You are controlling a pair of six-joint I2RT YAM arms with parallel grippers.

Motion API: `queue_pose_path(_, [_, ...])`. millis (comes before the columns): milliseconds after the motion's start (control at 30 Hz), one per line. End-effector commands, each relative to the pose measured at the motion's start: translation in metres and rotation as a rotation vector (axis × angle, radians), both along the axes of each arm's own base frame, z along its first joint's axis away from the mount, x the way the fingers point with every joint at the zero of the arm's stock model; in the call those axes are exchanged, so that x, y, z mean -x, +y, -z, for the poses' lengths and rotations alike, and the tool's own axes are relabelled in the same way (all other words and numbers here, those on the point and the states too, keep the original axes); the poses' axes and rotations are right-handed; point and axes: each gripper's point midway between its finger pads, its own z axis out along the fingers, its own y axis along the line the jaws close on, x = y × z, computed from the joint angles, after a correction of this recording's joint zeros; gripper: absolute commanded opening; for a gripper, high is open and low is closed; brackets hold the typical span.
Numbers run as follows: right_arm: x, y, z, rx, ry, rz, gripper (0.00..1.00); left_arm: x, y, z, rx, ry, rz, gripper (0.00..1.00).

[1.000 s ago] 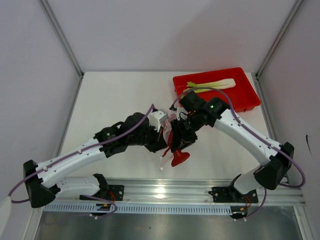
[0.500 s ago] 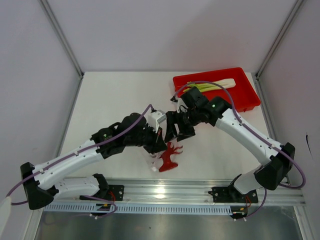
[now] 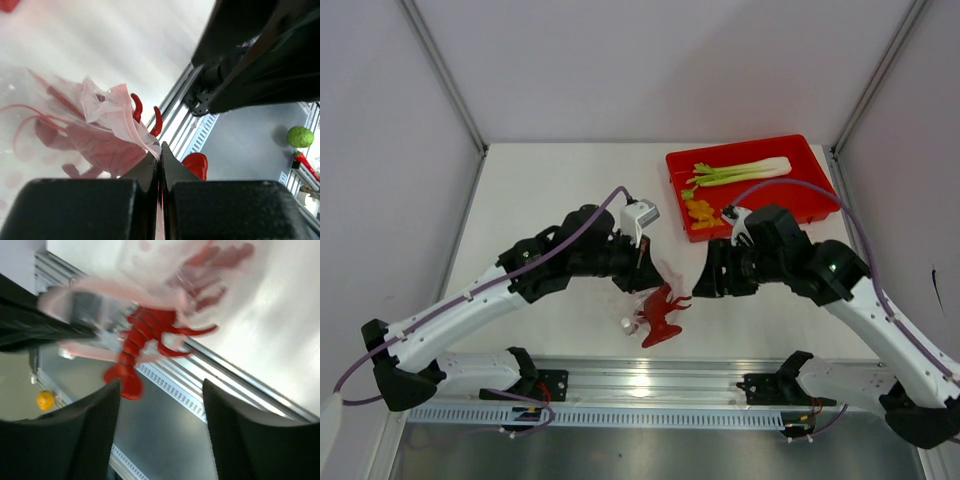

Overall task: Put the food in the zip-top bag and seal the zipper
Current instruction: Place the fake lobster in the zipper food storage bag.

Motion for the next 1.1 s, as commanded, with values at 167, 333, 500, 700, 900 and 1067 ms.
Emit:
queue_pose_path(167, [0.019,-0.022,0.043,-0.092,0.090,0.219,0.52,-0.010,-0.008,-0.043,0.063,-0.040,0.000,0.01])
queue_pose_path(333, [0.029,-0.018,0.051,-0.117,0.122,0.179,0.62,-0.010,-0.010,-0.042,0.059,-0.033,0.003,0.01])
queue_pose_path(500, [0.031,-0.015,0.025,-0.135,0.050,0.137,0.76,-0.011,-0.013,-0.037,0.055,-0.024,0.009,0.01])
queue_pose_path(700, [0.045,-0.001,0.018,-0.234,0.187,0.201,0.76,-0.008,-0.025,-0.029,0.084,0.008,0.042,0.00])
queue_pose_path(900, [0.058,0.004,0.022,-0.435,0.267,0.381,0.74,-0.005,-0.039,-0.014,0.108,0.058,0.063,0.01])
queue_pose_path(1067, [0.068,0.012,0.038,-0.398,0.281,0.411,0.73,0.001,-0.048,-0.011,0.111,0.072,0.100,0.01])
